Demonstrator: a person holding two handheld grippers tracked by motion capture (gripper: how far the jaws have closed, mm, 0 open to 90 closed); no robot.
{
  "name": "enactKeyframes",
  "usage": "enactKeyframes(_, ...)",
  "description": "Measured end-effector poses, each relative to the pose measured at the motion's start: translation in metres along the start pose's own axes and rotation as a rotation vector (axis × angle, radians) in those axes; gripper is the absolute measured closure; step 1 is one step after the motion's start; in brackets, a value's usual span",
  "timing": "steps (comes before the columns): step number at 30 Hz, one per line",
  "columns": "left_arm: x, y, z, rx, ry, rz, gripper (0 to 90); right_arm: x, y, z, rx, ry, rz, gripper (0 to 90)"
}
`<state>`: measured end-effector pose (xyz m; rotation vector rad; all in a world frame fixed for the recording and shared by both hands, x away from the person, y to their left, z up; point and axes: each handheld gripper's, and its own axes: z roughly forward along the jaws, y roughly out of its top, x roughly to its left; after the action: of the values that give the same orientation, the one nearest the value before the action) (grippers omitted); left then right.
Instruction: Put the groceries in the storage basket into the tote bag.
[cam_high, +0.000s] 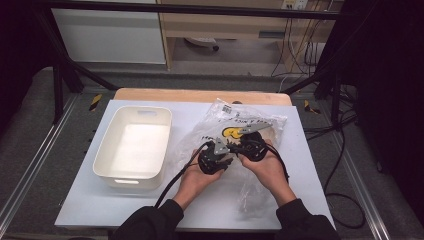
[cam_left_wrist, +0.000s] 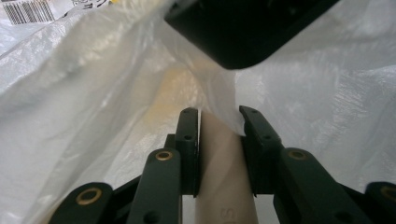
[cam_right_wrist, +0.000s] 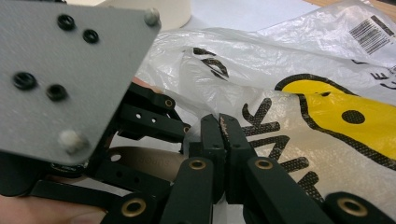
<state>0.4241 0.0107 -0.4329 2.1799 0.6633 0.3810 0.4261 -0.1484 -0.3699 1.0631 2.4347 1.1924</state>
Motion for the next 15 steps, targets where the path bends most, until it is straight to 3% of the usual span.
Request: enactKeyframes(15,-0.0031,-0.0064,0.0084,0.004,0.017,0.005,70.0,-0.0047,-0.0053,0.0008,0.008,-0.007,0.015,90.0)
